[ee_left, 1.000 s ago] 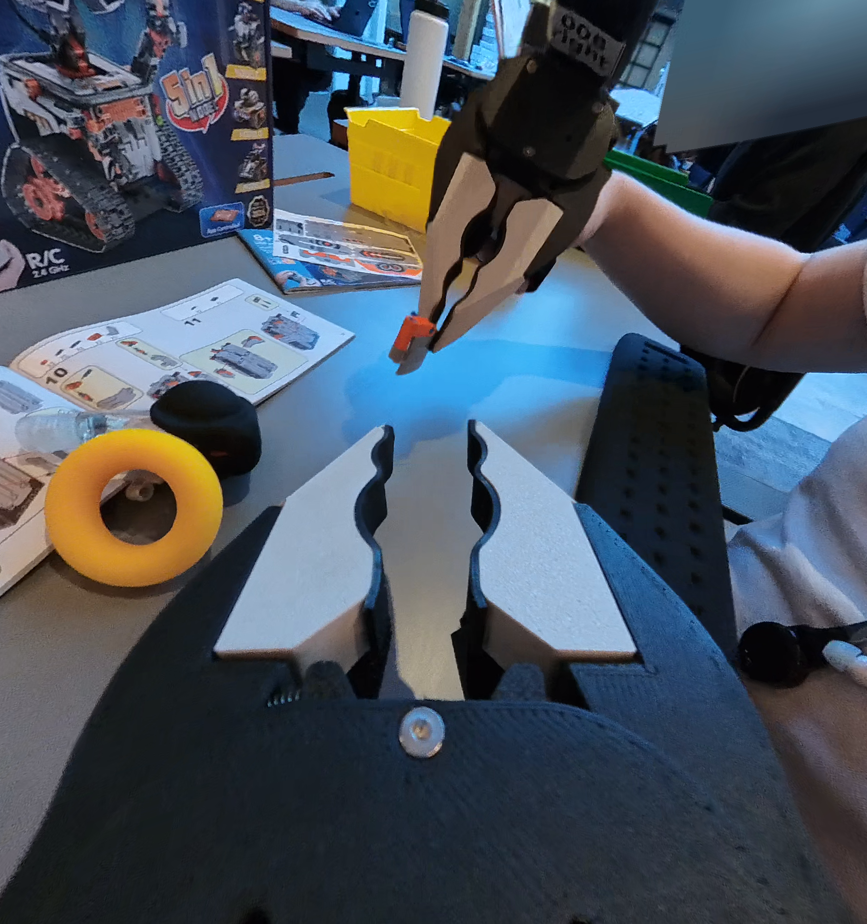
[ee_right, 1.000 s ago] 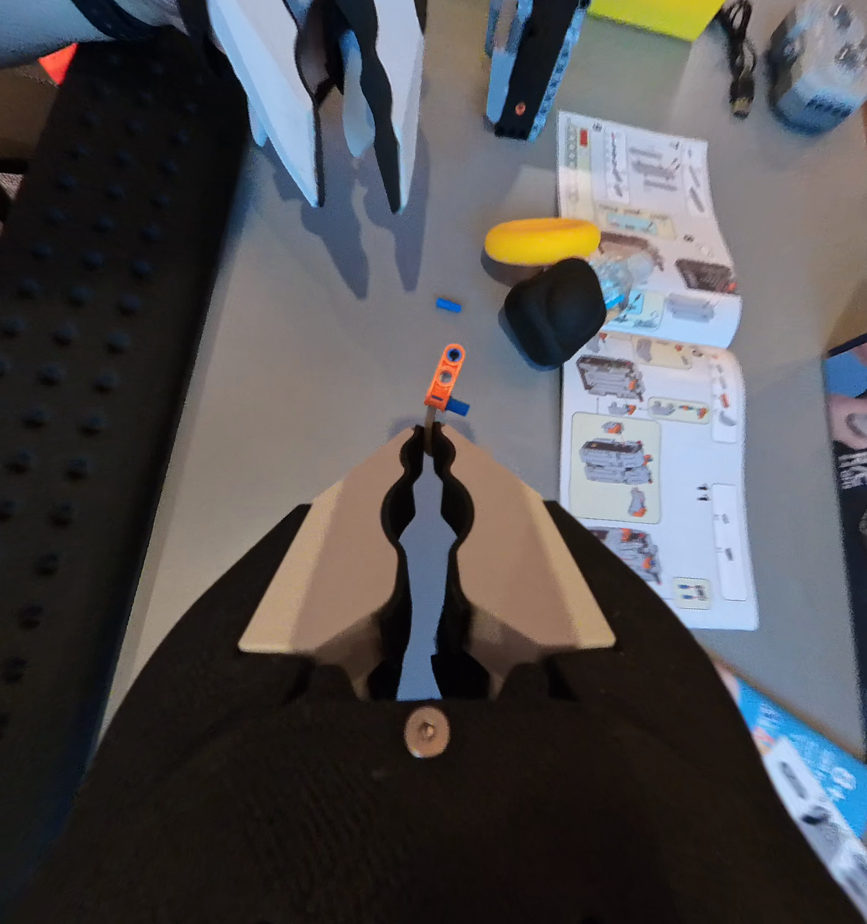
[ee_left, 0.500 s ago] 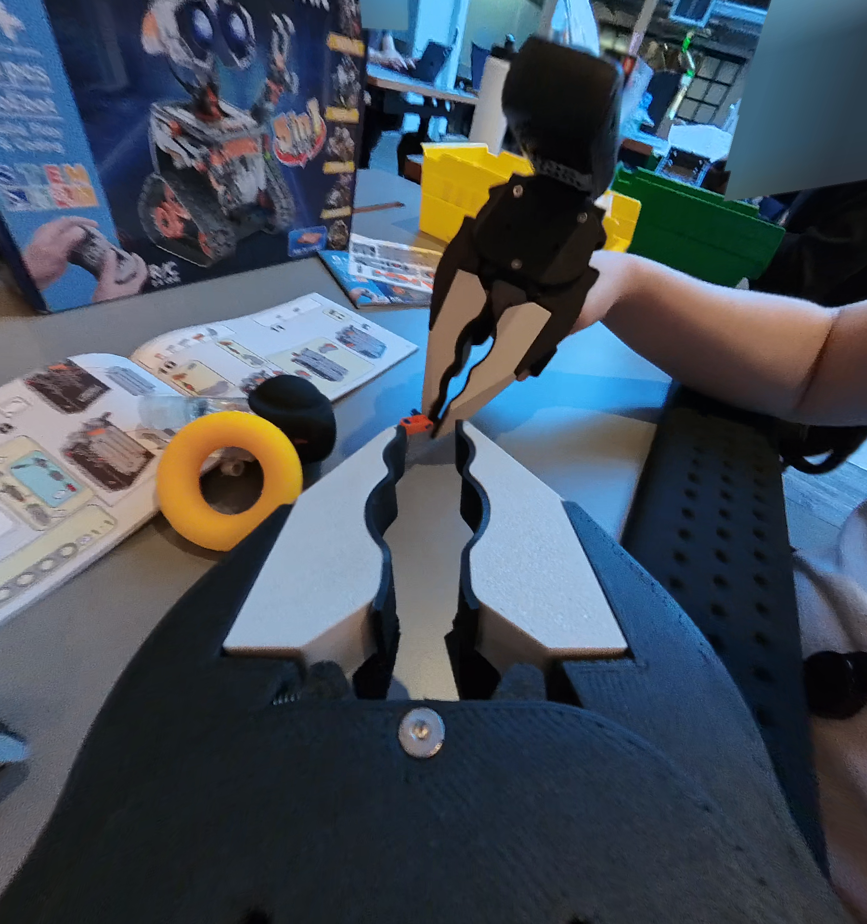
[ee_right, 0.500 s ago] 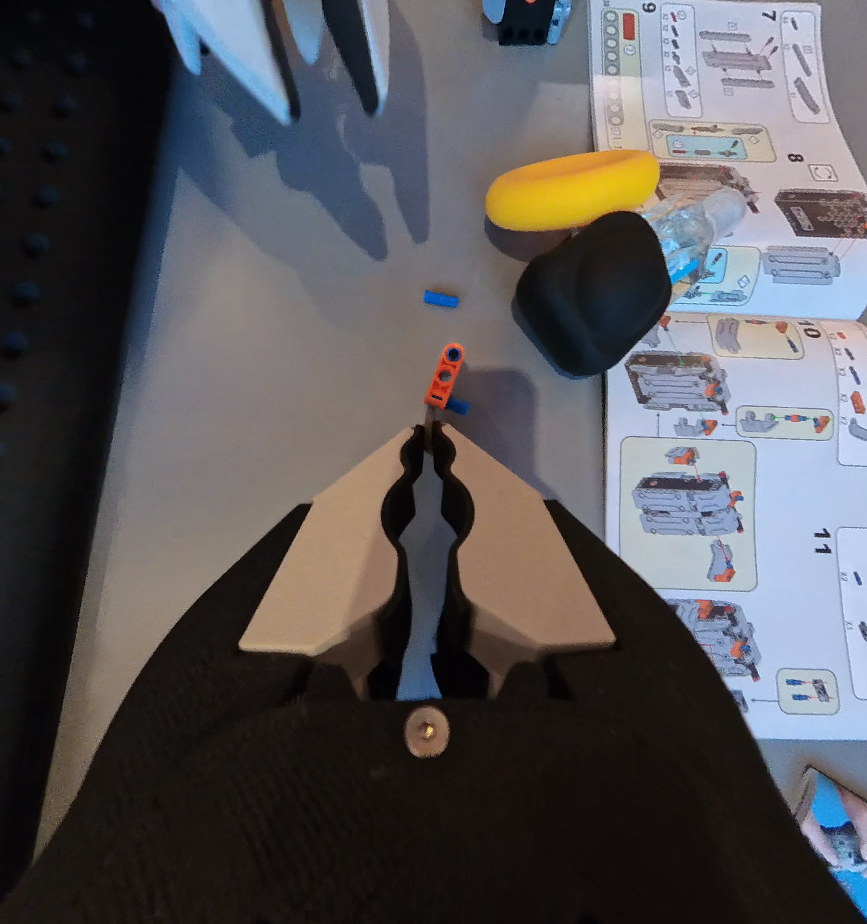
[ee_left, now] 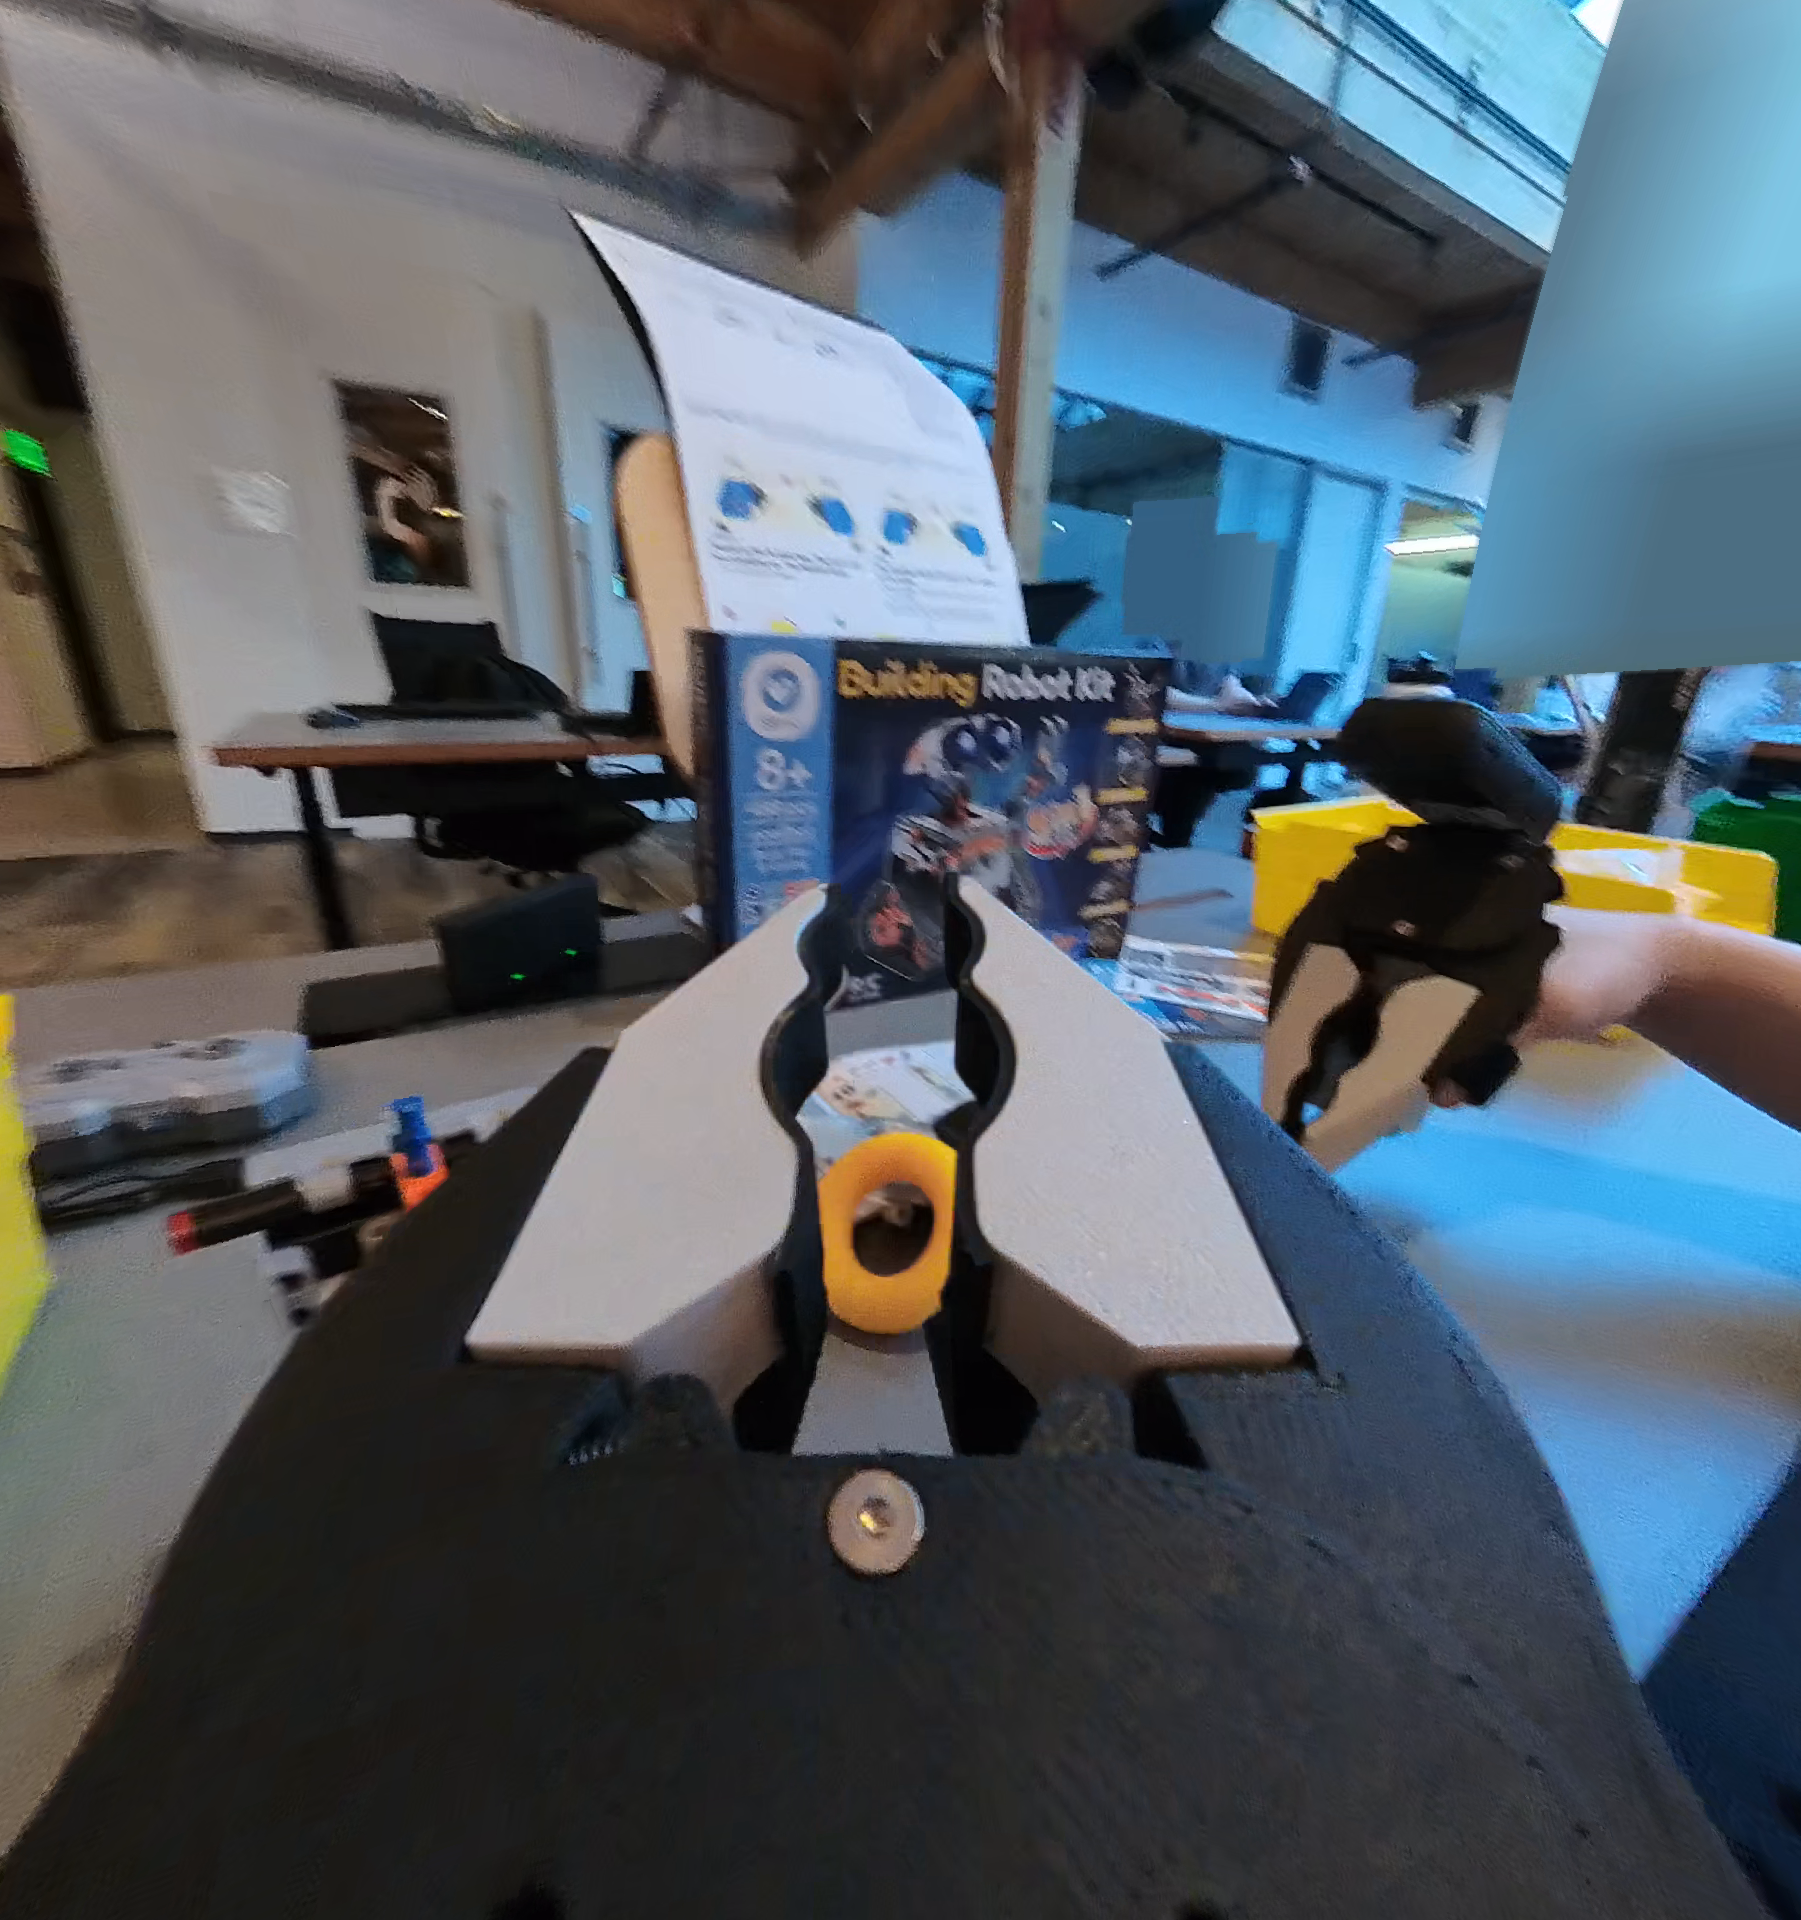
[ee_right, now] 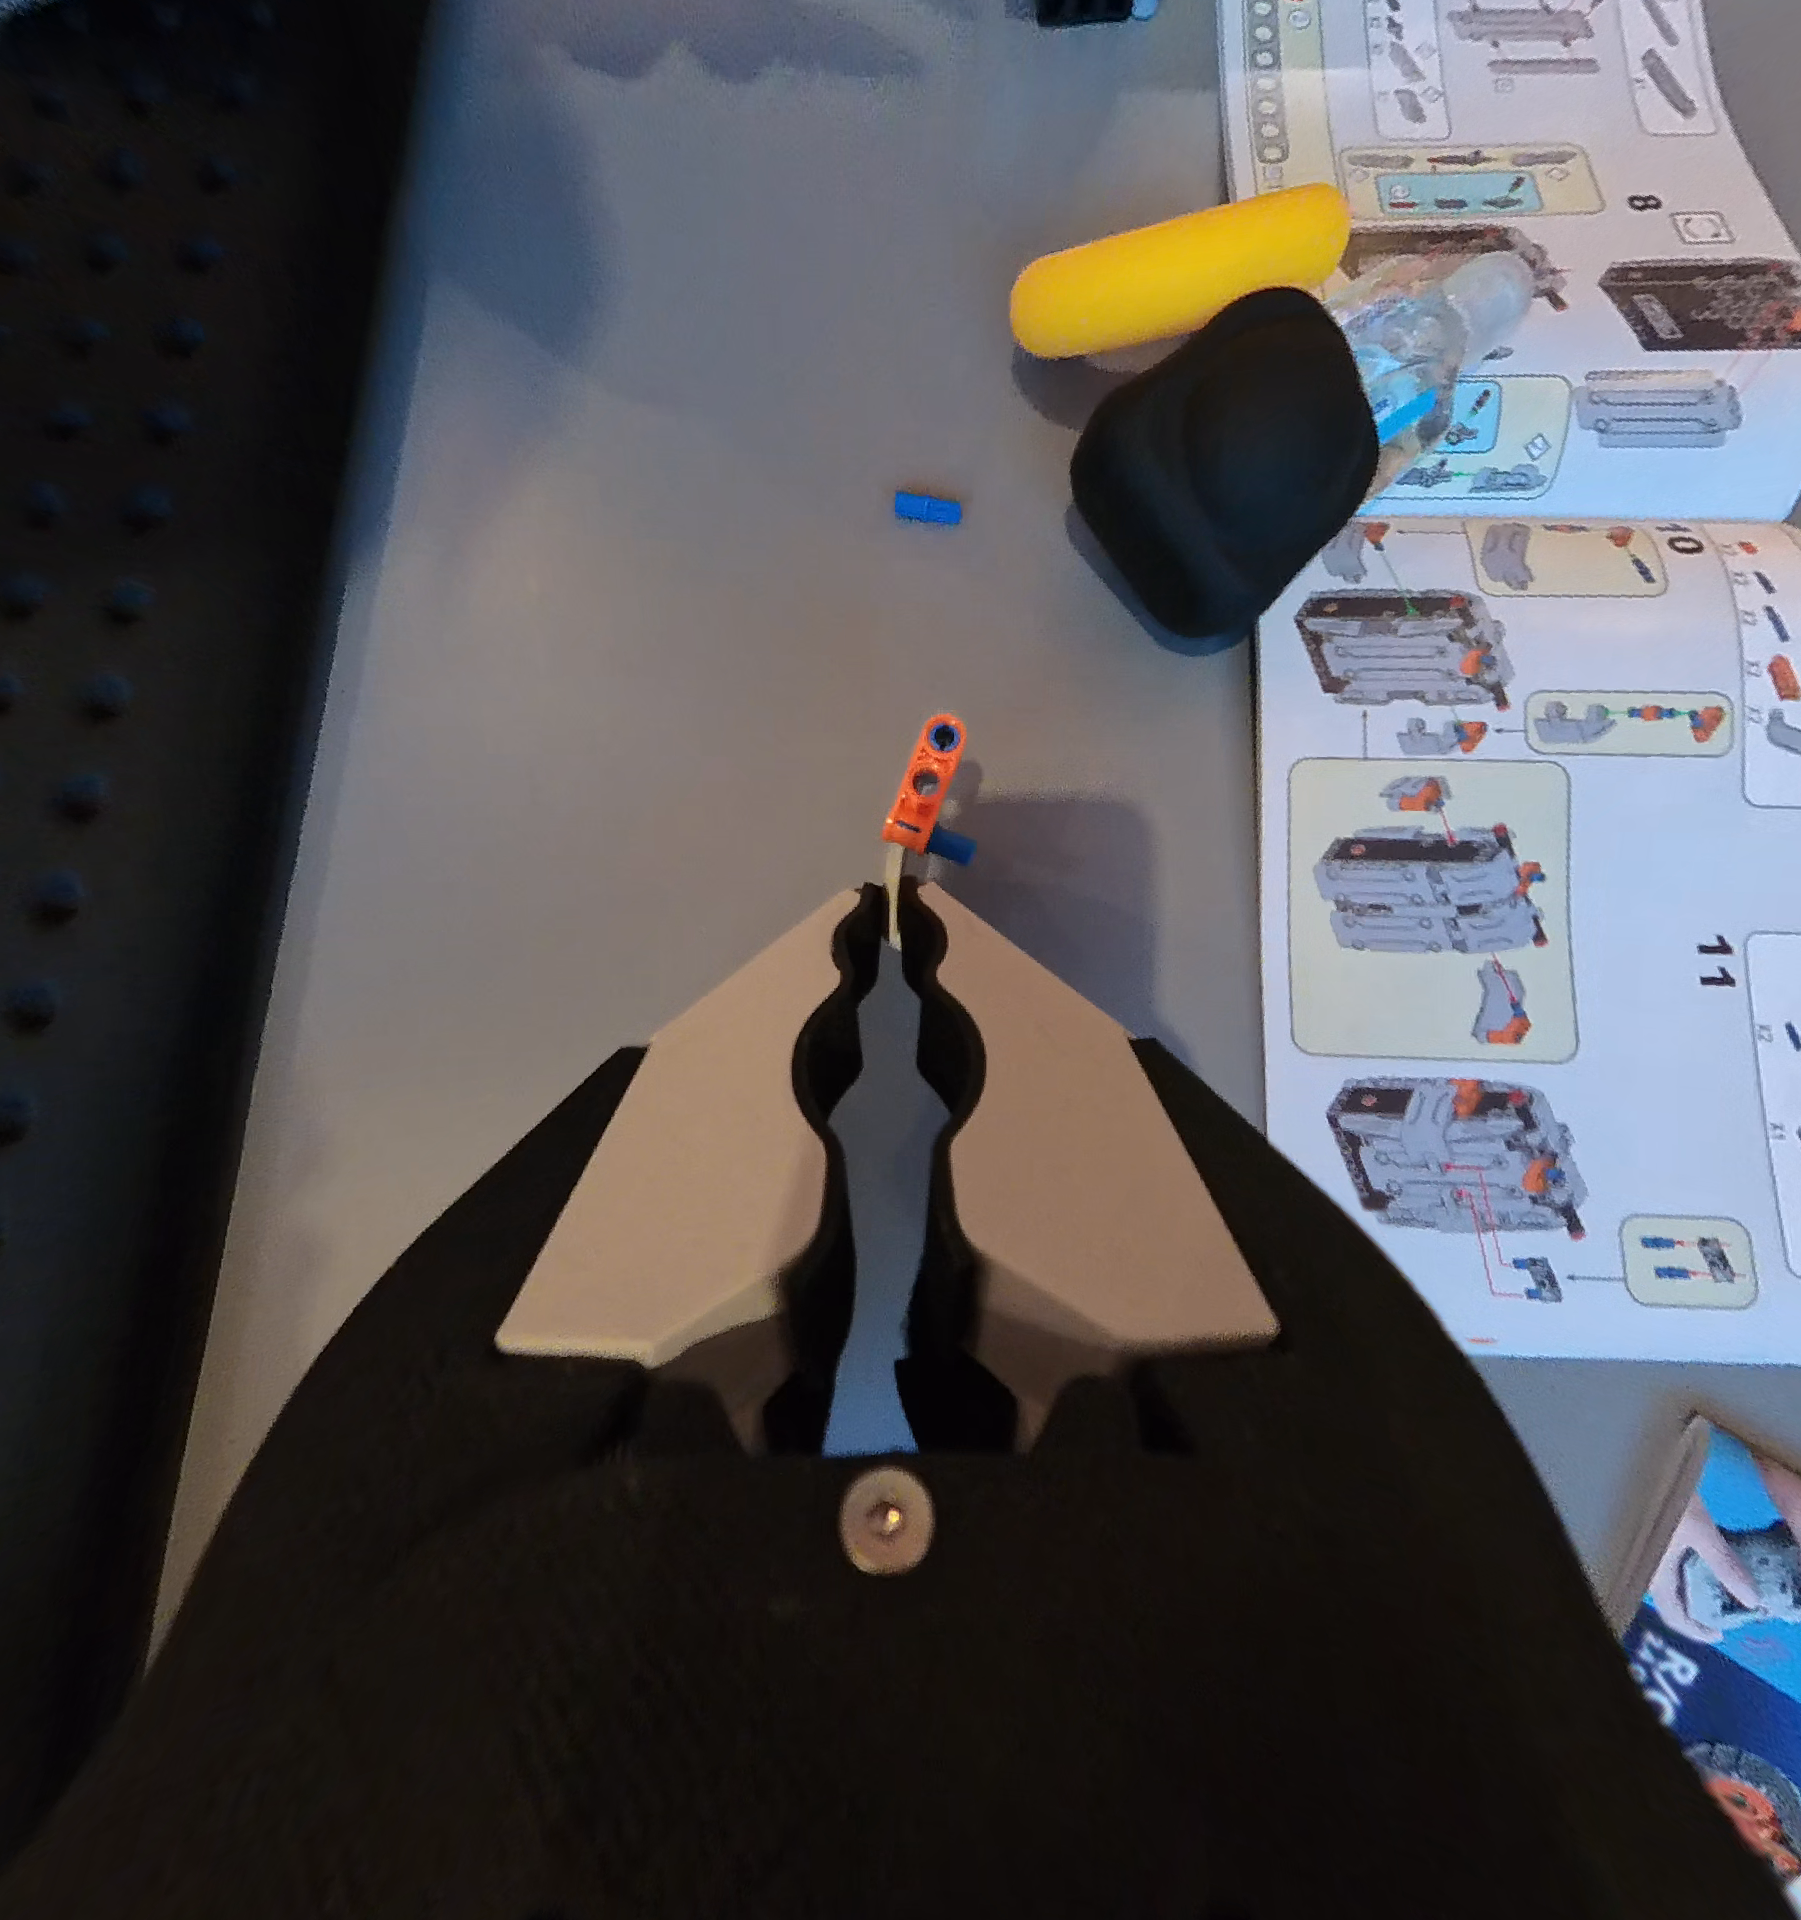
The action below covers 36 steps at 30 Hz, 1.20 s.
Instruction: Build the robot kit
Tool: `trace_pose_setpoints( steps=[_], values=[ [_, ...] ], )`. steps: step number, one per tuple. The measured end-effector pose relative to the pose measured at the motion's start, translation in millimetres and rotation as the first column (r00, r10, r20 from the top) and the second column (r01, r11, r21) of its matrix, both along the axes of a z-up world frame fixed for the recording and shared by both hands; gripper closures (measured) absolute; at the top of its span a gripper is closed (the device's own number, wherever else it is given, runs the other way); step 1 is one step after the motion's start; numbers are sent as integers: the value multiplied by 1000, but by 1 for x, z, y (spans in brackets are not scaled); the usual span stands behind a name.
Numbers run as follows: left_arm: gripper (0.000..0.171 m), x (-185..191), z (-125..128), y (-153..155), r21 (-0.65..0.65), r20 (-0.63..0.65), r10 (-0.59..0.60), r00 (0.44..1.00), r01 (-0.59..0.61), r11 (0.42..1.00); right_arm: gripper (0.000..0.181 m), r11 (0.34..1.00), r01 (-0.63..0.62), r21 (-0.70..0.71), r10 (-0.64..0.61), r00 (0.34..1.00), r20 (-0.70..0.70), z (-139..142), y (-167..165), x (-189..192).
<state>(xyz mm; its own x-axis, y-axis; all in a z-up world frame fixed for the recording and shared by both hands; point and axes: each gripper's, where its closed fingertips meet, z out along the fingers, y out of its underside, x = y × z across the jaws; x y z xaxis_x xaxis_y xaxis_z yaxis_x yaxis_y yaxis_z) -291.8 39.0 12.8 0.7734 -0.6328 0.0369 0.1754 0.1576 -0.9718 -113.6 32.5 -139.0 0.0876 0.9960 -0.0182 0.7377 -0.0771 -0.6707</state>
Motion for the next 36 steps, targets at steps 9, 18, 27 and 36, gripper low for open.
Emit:
trace_pose_setpoints(
  steps=[9,18,27,36],
  values=[
    [155,-4,-5,6,-53,46,-1,999,3,999,179,997,-77,-5,77,995,56,-10,-12,-23],
    [155,10,-12,5,-75,-2,-41,999,41,996,179,994,-105,9,104,992,71,-12,-18,-33],
    [154,23,-24,7,-112,-76,-69,995,61,992,179,995,-98,25,96,994,61,-12,-18,-38],
    [153,34,-36,9,-172,-95,-131,987,113,978,170,995,-94,11,94,996,4,-11,-17,-42]
  ],
)
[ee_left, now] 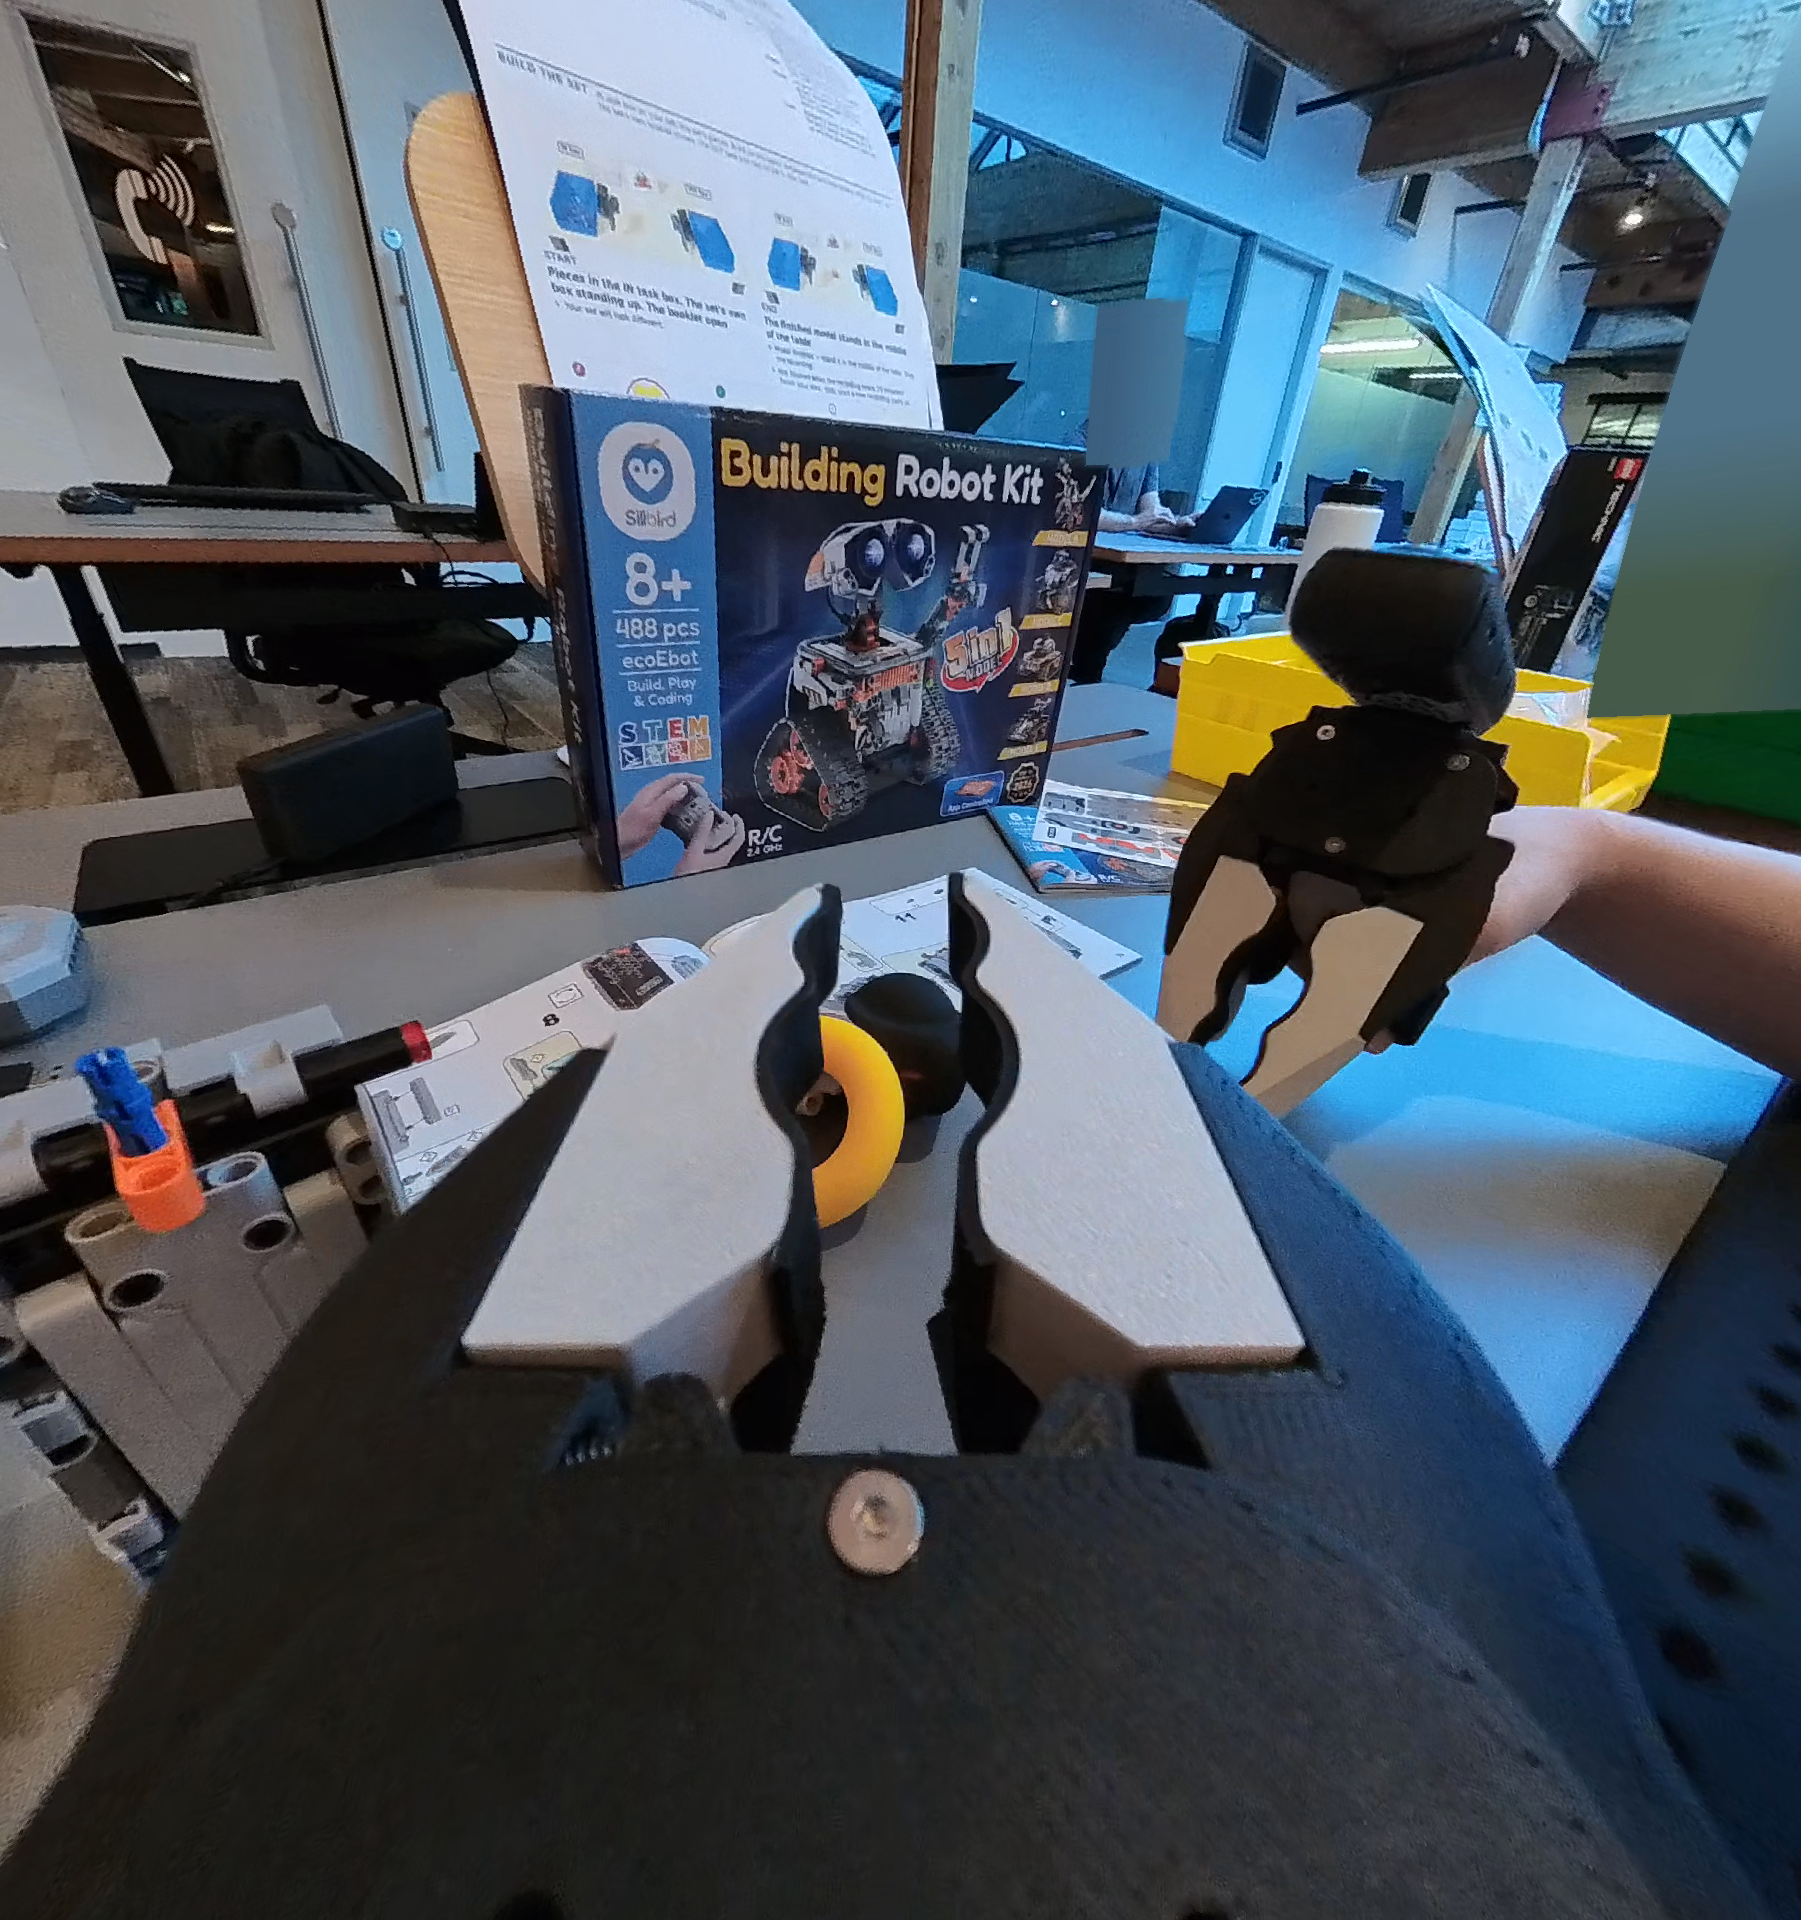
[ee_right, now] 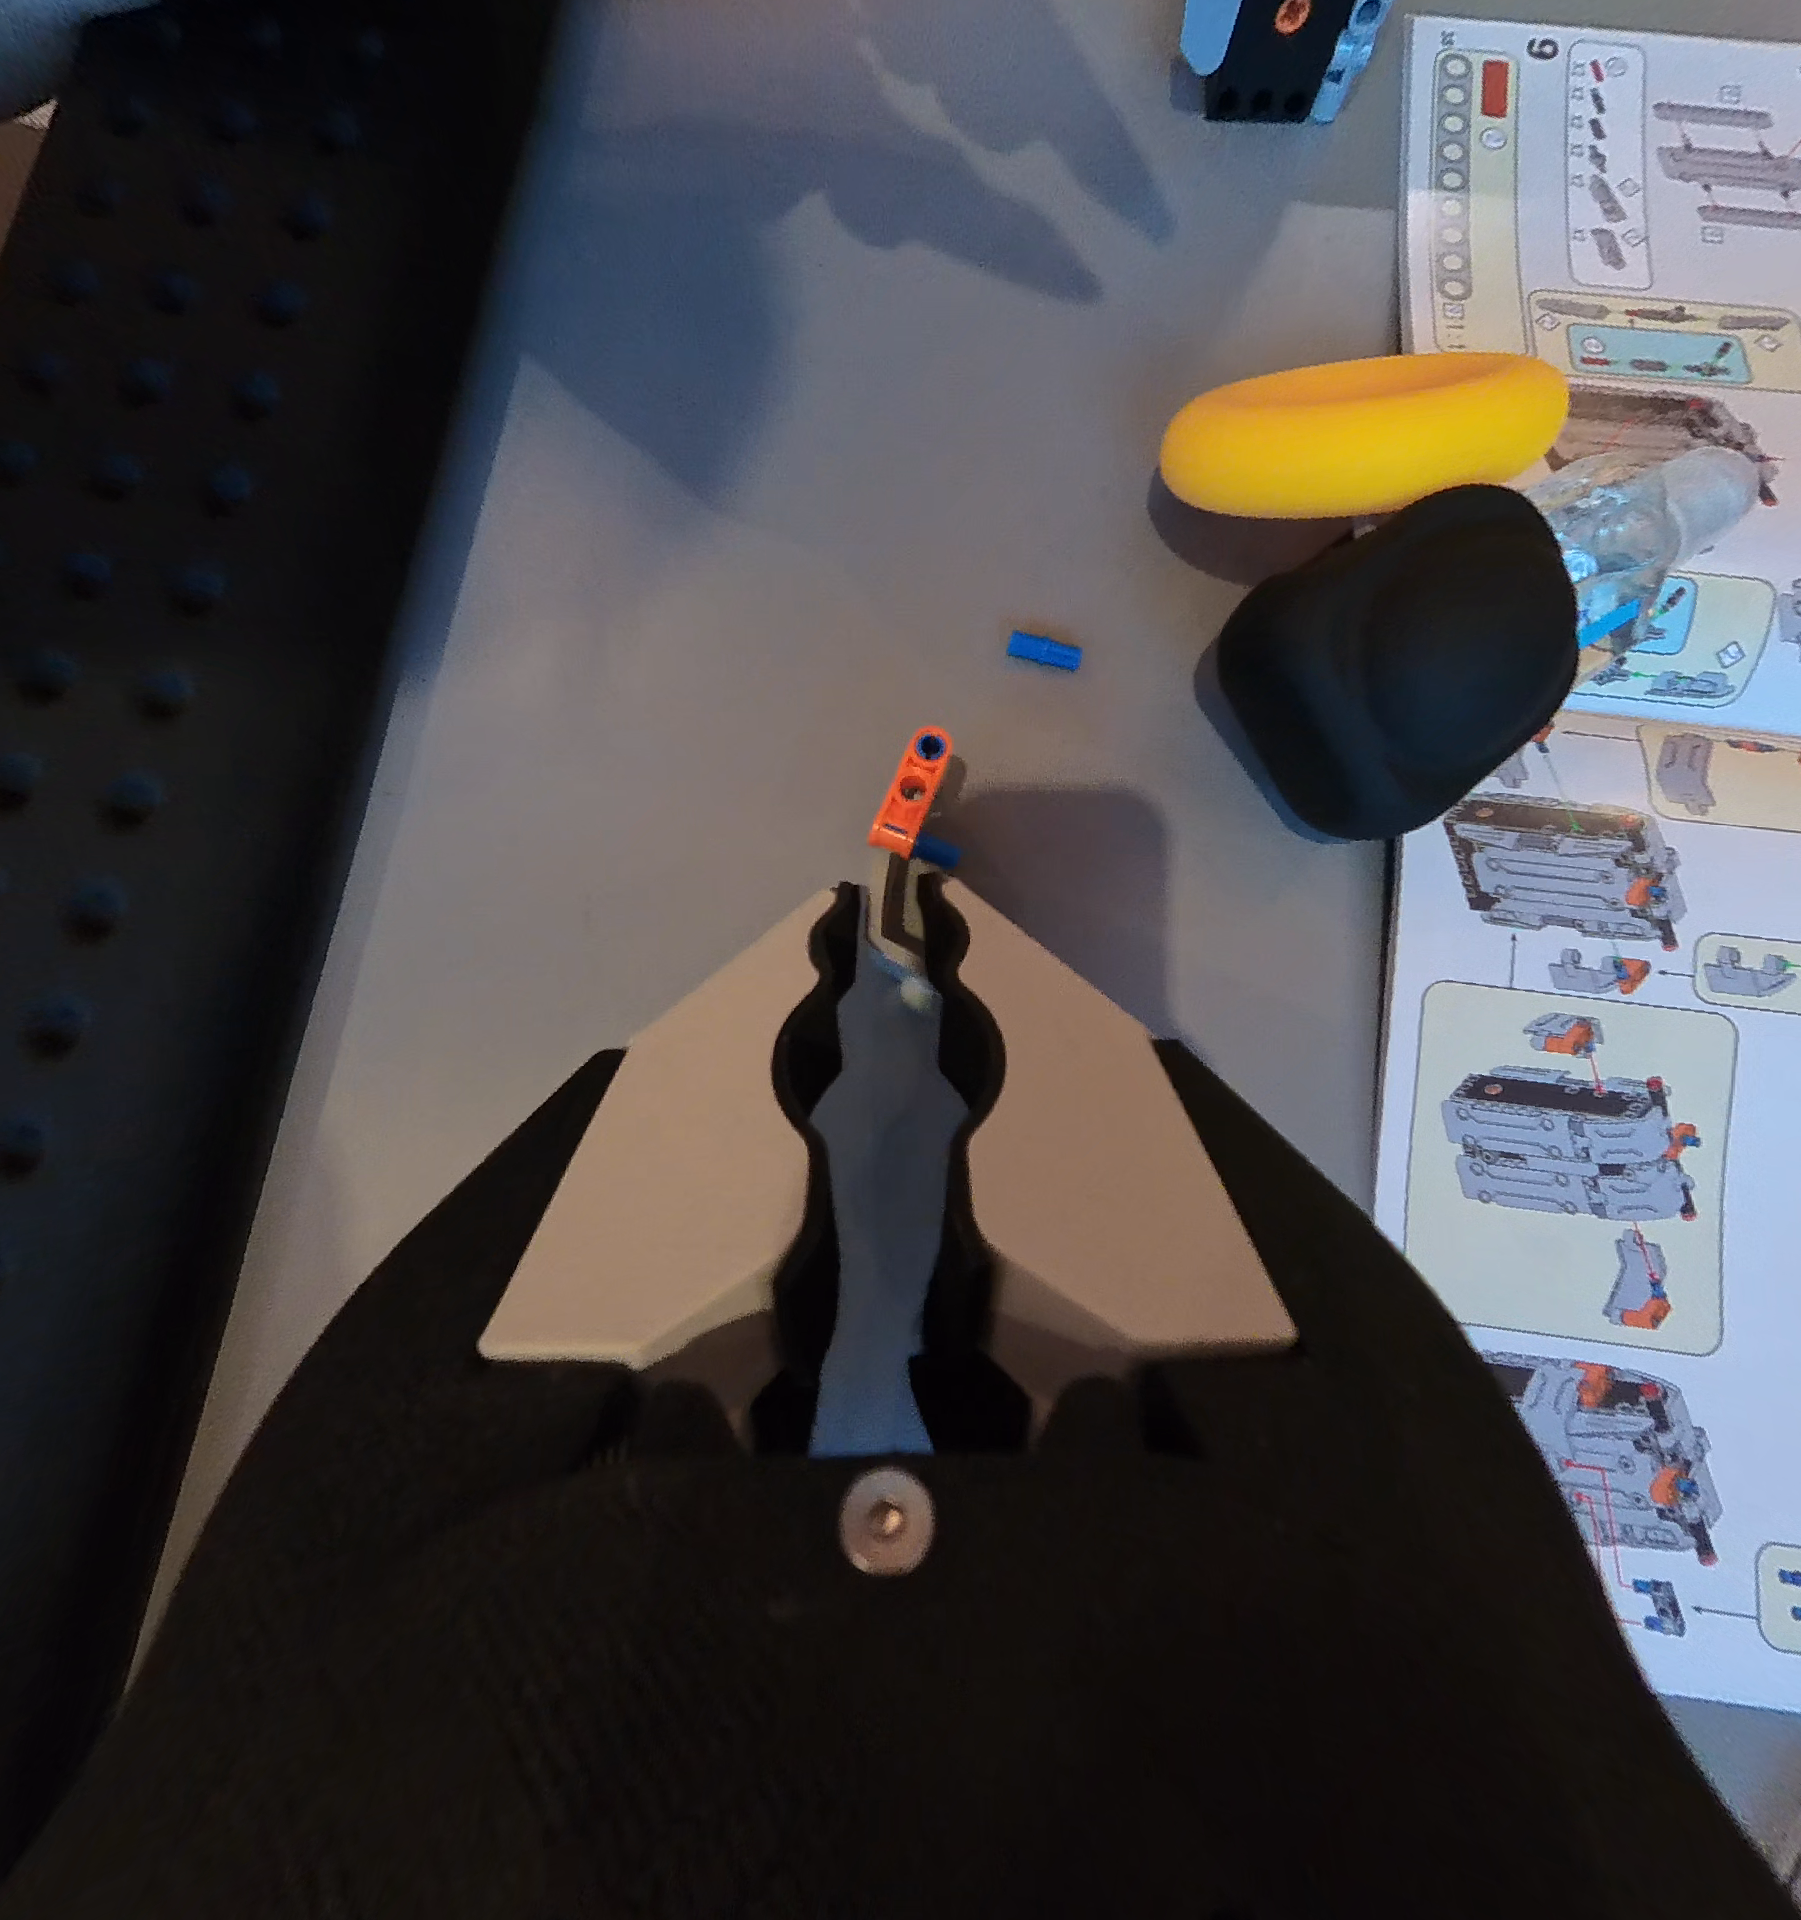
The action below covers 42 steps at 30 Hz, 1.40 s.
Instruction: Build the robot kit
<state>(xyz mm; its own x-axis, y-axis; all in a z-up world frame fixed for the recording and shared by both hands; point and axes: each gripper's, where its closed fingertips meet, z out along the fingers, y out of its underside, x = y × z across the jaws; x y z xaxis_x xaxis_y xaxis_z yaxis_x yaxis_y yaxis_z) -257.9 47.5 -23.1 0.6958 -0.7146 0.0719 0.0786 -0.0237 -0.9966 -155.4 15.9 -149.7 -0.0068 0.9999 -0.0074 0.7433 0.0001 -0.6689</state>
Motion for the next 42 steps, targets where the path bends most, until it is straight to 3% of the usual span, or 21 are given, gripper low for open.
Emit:
trace_pose_setpoints(
  steps=[8,12,17,21,25,29,33,42],
  values=[
    [152,7,-10,3,-36,-31,-21,999,20,999,153,999,39,17,-35,982,-186,30,-3,19],
    [147,15,-24,8,-74,-106,-27,994,19,997,145,968,206,140,-150,931,-332,67,26,43],
    [135,25,-56,16,-169,-241,-64,968,23,985,144,785,507,356,-281,804,-524,114,56,87],
    [135,30,-65,15,-184,-286,-82,955,29,982,147,686,594,419,-350,775,-526,103,61,107],
    [135,32,-70,15,-200,-296,-97,950,37,979,144,683,559,471,-384,823,-420,78,70,108],
    [136,33,-73,16,-217,-287,-108,952,45,975,145,749,540,383,-373,822,-431,65,65,102],
    [138,33,-71,19,-202,-283,-102,954,44,978,146,800,534,274,-377,802,-463,62,61,98],
    [137,34,-77,22,-233,-272,-117,955,53,971,147,839,520,157,-386,774,-501,65,58,101]
  ],
)
